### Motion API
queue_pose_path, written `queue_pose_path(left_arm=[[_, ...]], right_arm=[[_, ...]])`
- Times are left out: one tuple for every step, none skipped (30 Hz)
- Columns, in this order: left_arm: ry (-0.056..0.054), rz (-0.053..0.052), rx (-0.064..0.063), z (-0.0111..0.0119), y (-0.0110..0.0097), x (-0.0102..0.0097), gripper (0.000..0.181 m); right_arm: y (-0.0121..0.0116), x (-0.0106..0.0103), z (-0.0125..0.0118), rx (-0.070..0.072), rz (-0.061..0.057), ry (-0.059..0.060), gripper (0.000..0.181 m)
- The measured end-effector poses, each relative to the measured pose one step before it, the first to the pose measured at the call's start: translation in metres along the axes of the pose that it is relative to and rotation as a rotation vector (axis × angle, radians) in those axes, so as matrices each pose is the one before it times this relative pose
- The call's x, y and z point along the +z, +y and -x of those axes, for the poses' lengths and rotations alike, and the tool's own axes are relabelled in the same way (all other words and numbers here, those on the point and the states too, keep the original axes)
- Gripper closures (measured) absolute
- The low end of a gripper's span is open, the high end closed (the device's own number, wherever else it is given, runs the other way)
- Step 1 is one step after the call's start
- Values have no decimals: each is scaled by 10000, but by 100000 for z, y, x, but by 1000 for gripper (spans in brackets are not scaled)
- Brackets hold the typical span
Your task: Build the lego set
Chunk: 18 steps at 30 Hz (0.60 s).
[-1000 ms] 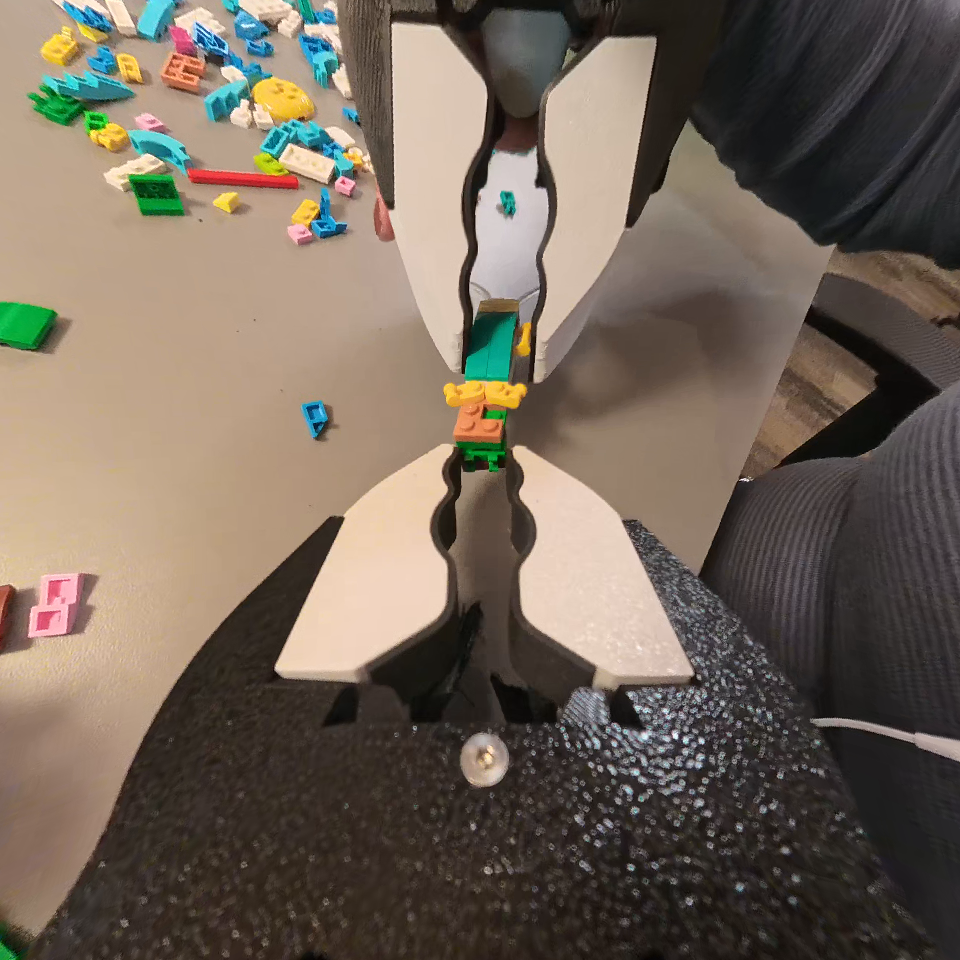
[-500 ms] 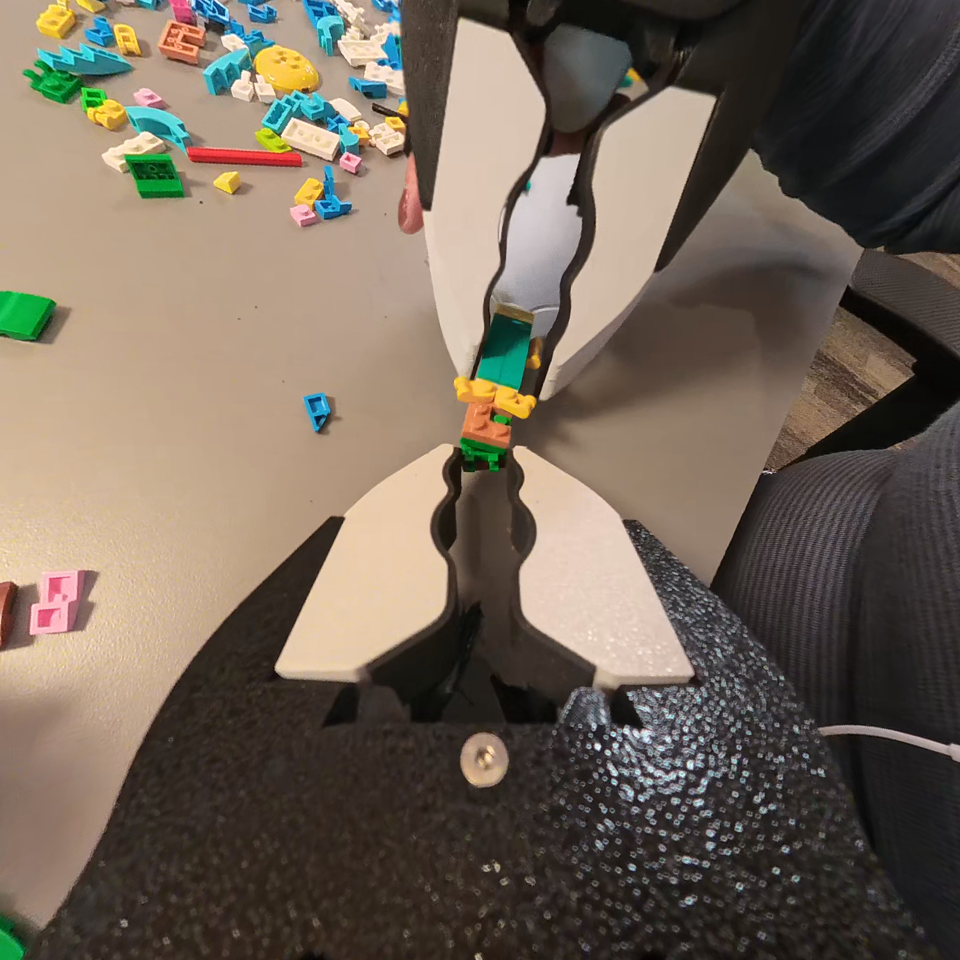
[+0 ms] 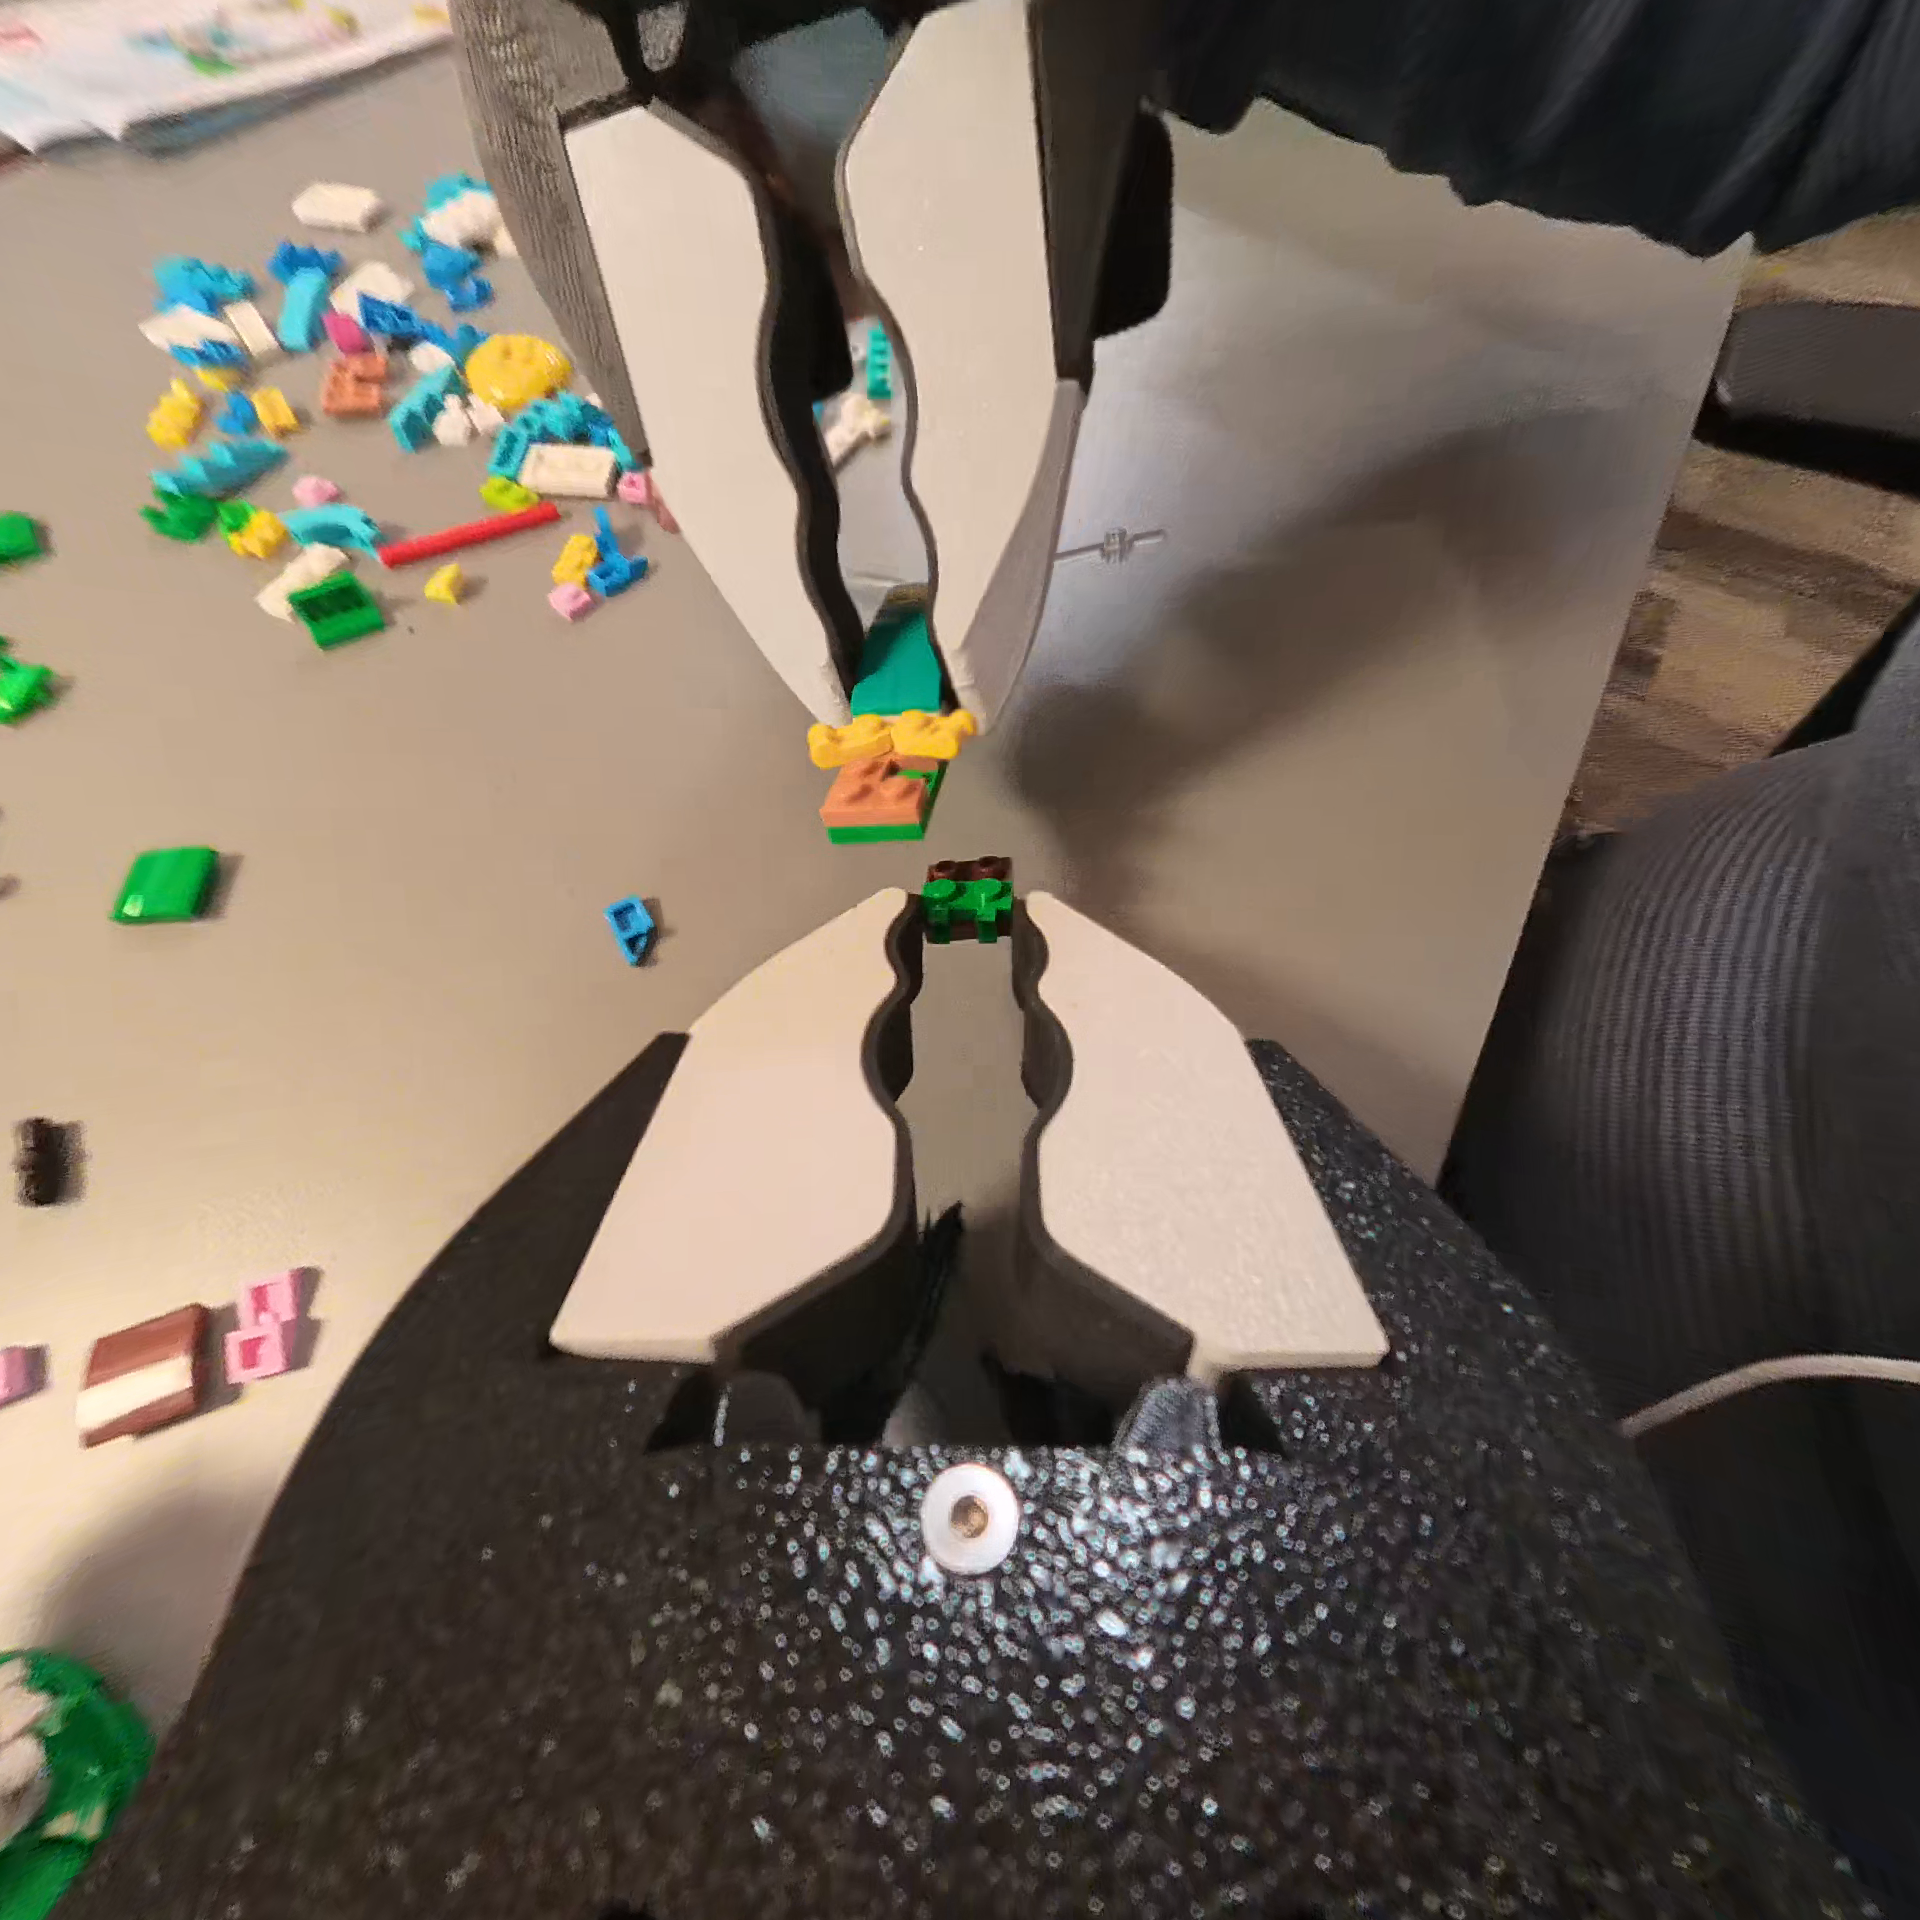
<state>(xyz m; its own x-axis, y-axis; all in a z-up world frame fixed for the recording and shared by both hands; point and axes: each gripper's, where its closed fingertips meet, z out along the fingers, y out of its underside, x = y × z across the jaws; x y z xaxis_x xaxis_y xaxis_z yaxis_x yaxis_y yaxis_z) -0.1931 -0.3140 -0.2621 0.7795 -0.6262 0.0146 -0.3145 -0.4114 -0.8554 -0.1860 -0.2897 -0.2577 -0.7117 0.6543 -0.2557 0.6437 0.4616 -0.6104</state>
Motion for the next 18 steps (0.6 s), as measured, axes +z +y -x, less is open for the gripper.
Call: queue_pose_path(left_arm=[[-151,-166,157,109,-303,-128,165],[-152,-199,82,154,-337,-151,165],[-136,-208,52,175,-325,-153,165],[-117,-220,60,158,-331,-175,165],[-113,-228,69,166,-343,-181,165],[-112,-220,85,143,-334,-181,165],[-109,-159,101,140,-246,-139,165],[-118,-74,76,139,-120,-88,165],[-37,-103,56,28,-161,-60,165],[35,-131,57,-93,-200,-45,165],[2,-91,62,-55,-181,-25,165],[-34,-30,90,-10,-101,-24,165],[-49,10,117,-1,-72,-36,165],[-70,5,145,39,-80,-65,165],[-92,-54,195,37,-168,-117,165],[-104,-131,286,15,-285,-181,165],[-173,-137,416,85,-272,-240,165],[-304,-152,530,233,-268,-303,165]], right_arm=[[-268,-178,32,-207,-137,78,166],[-280,-129,24,-309,-129,146,166],[-237,-92,-7,-342,-82,212,166],[-136,-55,-27,-334,8,242,166],[-97,-40,-50,-388,49,273,166],[-77,-62,-58,-436,54,298,166],[-79,-85,-53,-388,64,271,166],[-121,-145,-42,-295,52,212,166],[-164,-180,-44,-216,26,165,166],[-187,-191,-57,-175,-12,137,166],[-230,-166,-44,-201,-52,121,166],[-219,-140,-51,-259,-79,143,166],[-195,-86,-39,-300,-85,164,166],[-169,-13,22,-337,-80,168,166],[-198,20,-1,-399,-100,245,166],[-237,39,-81,-488,-113,375,166],[-258,-3,-204,-599,-86,551,166],[-295,-66,-394,-689,-32,754,166]])
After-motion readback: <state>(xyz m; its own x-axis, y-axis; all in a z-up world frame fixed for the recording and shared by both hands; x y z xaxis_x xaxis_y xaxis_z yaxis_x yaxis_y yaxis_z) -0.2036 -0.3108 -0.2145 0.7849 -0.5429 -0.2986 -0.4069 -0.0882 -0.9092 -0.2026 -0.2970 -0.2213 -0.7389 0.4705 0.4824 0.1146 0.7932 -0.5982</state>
